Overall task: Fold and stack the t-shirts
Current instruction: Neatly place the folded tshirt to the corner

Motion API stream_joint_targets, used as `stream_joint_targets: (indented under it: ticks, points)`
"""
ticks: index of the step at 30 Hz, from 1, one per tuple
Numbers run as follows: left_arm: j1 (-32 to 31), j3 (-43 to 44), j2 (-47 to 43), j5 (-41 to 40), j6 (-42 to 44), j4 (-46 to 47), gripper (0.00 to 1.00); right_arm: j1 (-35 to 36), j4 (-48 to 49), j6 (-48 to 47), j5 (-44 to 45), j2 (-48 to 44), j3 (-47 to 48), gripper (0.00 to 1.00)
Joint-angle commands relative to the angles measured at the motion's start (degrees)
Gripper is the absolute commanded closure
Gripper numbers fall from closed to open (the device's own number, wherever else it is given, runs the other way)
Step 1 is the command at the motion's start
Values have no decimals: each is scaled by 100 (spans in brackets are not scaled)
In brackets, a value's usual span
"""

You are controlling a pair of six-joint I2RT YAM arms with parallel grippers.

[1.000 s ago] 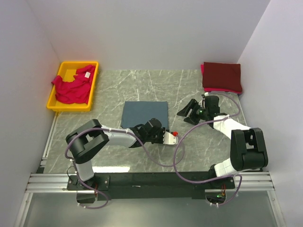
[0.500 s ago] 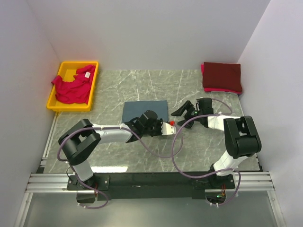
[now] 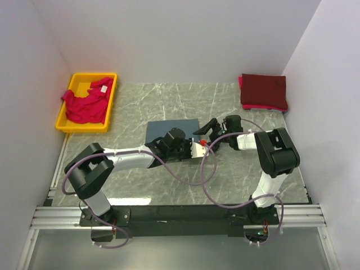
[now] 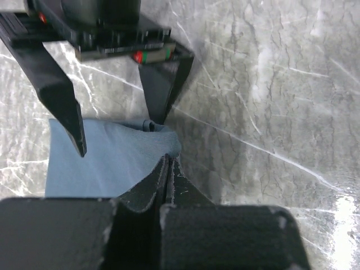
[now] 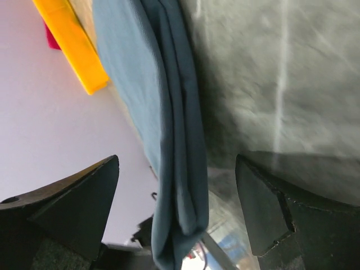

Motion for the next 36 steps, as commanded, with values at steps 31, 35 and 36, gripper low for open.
stream_joint_targets:
  ticks: [31, 35, 36]
  points:
    - [132, 146, -353, 526, -233, 174, 99, 447, 158, 747, 1607, 1363, 1061, 44]
    - [149, 137, -326, 535, -250, 218, 99, 447, 132, 712, 1598, 1416, 1149, 53]
    - [141, 172, -309, 527, -268, 209, 99, 447, 123, 669, 1590, 1407, 1175, 62]
